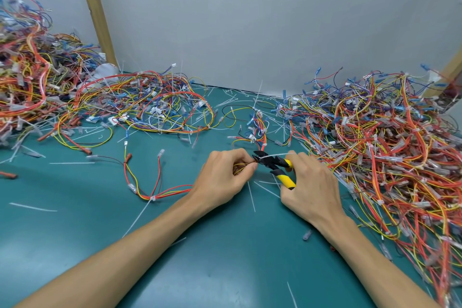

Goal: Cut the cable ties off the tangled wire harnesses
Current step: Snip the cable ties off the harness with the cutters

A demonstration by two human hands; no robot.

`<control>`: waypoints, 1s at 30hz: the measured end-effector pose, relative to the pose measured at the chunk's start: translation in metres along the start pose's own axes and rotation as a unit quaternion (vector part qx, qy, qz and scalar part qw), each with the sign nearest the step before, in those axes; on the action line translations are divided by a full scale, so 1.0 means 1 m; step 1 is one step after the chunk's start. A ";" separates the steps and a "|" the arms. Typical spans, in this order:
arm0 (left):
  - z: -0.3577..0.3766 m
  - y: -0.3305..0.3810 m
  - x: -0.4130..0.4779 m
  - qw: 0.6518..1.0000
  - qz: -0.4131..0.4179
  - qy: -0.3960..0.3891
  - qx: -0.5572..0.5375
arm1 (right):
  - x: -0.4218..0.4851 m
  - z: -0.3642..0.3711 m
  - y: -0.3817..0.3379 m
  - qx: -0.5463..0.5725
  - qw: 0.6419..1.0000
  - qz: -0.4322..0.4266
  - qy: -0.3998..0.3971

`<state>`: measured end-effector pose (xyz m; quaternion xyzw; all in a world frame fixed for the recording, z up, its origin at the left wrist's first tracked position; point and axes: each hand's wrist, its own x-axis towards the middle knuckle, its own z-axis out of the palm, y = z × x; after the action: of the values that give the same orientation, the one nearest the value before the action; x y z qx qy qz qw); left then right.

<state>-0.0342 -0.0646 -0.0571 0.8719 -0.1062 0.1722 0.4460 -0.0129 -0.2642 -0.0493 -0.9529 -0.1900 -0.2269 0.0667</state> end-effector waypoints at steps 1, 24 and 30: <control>0.000 0.000 0.000 1.000 -0.001 0.000 0.002 | 0.000 0.000 0.000 -0.003 1.000 0.001 -0.002; -0.001 -0.001 0.000 1.000 0.003 0.002 0.008 | -0.001 0.000 -0.002 -0.004 1.000 0.007 -0.013; 0.000 -0.001 -0.001 1.000 0.004 -0.001 0.012 | 0.000 0.001 -0.001 0.011 1.000 -0.001 0.015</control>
<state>-0.0346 -0.0640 -0.0577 0.8769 -0.1075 0.1746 0.4348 -0.0132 -0.2630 -0.0499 -0.9485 -0.1924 -0.2389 0.0796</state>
